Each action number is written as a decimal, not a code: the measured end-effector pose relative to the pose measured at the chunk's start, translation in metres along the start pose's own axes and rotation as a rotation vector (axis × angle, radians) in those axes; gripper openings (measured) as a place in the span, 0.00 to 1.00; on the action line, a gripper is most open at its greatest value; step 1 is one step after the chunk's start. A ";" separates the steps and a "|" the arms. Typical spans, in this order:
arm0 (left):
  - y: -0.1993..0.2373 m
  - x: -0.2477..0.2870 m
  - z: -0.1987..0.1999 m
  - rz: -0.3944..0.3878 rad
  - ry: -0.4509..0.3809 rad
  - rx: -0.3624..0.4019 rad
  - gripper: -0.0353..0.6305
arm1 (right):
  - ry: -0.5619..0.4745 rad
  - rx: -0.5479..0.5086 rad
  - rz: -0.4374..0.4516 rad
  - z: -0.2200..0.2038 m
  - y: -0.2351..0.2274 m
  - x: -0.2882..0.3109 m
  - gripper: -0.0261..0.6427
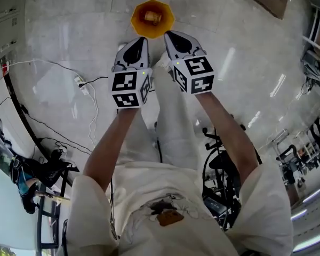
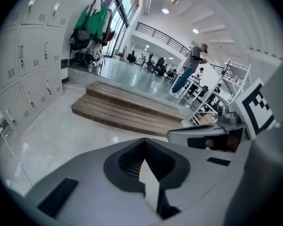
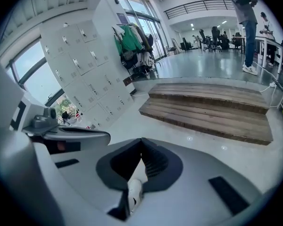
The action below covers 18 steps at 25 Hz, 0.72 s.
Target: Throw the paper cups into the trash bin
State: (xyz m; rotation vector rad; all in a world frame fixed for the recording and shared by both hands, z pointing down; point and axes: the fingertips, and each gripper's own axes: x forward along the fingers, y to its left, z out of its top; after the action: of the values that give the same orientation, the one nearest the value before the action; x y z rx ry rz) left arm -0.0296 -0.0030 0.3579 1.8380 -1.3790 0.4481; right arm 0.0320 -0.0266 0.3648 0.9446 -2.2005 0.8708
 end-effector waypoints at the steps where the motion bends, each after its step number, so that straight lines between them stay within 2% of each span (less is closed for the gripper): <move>1: -0.007 -0.015 0.006 -0.003 -0.001 0.004 0.06 | -0.006 -0.005 0.004 0.007 0.007 -0.012 0.05; 8: -0.049 -0.116 0.048 -0.034 -0.044 0.035 0.06 | -0.063 -0.077 0.047 0.059 0.070 -0.097 0.05; 14: -0.085 -0.161 0.085 -0.053 -0.081 -0.002 0.06 | -0.093 -0.106 0.078 0.094 0.094 -0.154 0.05; 18: -0.112 -0.188 0.108 -0.114 -0.108 0.052 0.06 | -0.115 -0.090 0.074 0.107 0.104 -0.193 0.05</move>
State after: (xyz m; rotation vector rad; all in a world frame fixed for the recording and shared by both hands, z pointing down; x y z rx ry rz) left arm -0.0100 0.0497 0.1202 1.9970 -1.3365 0.3331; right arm 0.0356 0.0248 0.1266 0.8948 -2.3652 0.7605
